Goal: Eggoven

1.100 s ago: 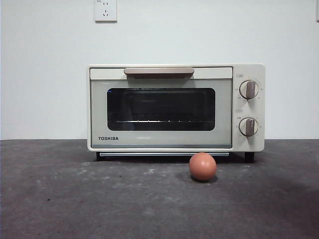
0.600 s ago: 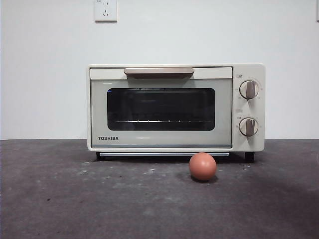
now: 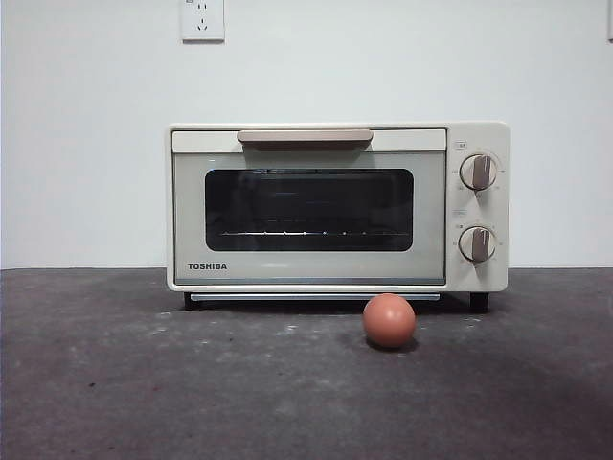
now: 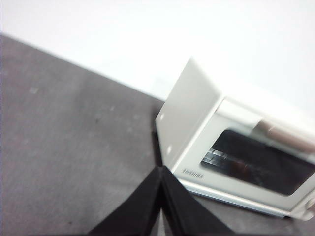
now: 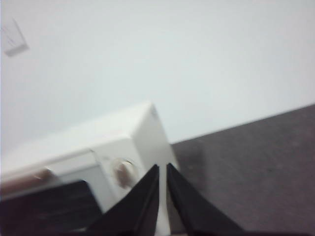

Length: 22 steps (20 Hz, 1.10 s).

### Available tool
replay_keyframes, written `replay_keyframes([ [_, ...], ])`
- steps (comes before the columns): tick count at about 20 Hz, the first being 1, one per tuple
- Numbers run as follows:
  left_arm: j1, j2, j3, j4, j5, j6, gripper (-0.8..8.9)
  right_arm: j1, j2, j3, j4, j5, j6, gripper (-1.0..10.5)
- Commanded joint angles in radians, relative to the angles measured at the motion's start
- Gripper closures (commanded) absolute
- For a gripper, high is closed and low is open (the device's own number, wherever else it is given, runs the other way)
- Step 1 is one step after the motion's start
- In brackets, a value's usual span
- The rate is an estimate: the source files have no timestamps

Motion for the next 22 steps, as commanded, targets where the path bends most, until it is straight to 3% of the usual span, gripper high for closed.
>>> replay_keyframes([
  [1, 0.001, 0.053, 0.090, -0.050, 0.004, -0.012, 8.06, 0.000, 0.036, 0.082, -0.051, -0.047, 0.032, 9.4],
  [6, 0.001, 0.185, 0.247, -0.135, 0.109, 0.056, 8.06, 0.000, 0.150, 0.261, -0.261, -0.138, -0.044, 9.4],
  [17, -0.003, 0.478, 0.525, -0.423, 0.431, 0.266, 8.06, 0.007, 0.472, 0.629, -0.775, -0.423, -0.323, 9.4],
  [22, -0.027, 0.555, 0.569, -0.524, 0.491, 0.311, 8.06, 0.050, 0.565, 0.723, -0.968, -0.439, -0.415, 9.4],
])
